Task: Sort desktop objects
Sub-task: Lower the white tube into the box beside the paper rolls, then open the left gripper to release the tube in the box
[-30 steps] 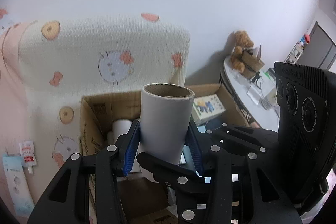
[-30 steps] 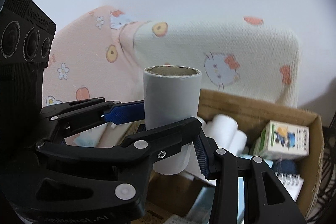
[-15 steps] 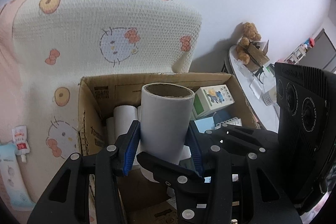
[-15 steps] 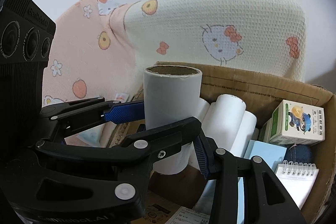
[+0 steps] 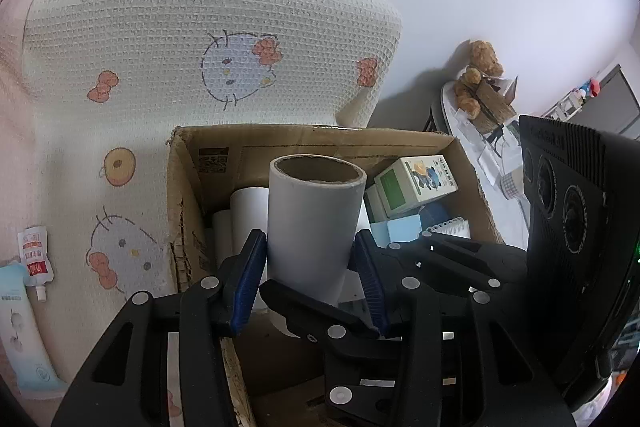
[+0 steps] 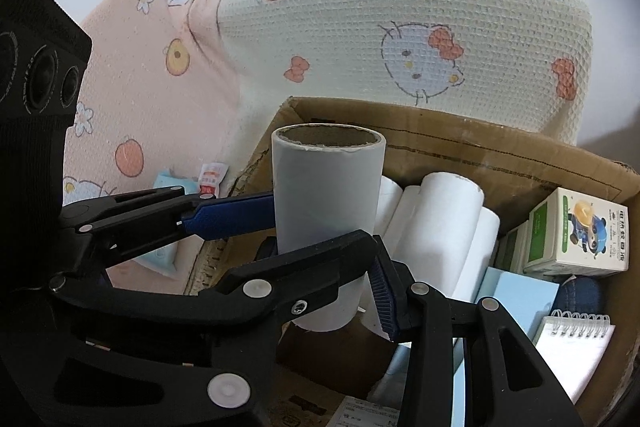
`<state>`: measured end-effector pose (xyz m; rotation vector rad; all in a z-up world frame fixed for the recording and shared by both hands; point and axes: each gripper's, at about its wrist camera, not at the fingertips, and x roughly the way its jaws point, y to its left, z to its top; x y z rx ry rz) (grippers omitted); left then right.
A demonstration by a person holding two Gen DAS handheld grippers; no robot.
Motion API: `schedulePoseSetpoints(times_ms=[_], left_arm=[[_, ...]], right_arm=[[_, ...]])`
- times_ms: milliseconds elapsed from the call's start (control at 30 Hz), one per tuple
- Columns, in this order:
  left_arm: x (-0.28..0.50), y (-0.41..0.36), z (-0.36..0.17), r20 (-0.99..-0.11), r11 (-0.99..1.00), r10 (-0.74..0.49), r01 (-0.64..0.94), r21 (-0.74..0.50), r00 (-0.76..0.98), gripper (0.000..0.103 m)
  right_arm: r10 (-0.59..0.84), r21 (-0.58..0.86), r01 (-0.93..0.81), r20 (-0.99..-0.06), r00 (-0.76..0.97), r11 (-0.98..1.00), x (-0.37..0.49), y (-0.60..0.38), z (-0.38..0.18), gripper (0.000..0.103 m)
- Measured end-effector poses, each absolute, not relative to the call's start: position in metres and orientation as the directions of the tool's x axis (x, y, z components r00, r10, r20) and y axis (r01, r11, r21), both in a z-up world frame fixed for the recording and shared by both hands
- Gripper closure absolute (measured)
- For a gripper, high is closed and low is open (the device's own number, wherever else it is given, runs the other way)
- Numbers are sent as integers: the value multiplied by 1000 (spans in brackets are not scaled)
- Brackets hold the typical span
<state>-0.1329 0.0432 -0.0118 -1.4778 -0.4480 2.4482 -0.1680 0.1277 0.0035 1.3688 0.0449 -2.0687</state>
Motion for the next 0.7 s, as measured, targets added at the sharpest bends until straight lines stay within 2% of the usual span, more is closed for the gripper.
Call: schedulePoseSetpoints(times_ms=[233,367,433,700], left_arm=[[-136,30,-15,-774,-874,453,-52,-482,-442,48],[-136,29,-16,-767,-872,461,-67,-485,-446,48],[-137,30,-19,-773,-870,469,-70,-488,-428,60],[-138,23,-17,-771,-870,463,-59,-489,-437,62]], right_arm=[[-483,313,499,-837,-257,-808,-174,130,3,63],[-490,349,457,-839,-237,-818,-179,139,-2,63],[-490,351,456,-841,-231,-818,-179,139,-3,63],[-480,343,459,-848,-225,-820,-177,136,-4,62]])
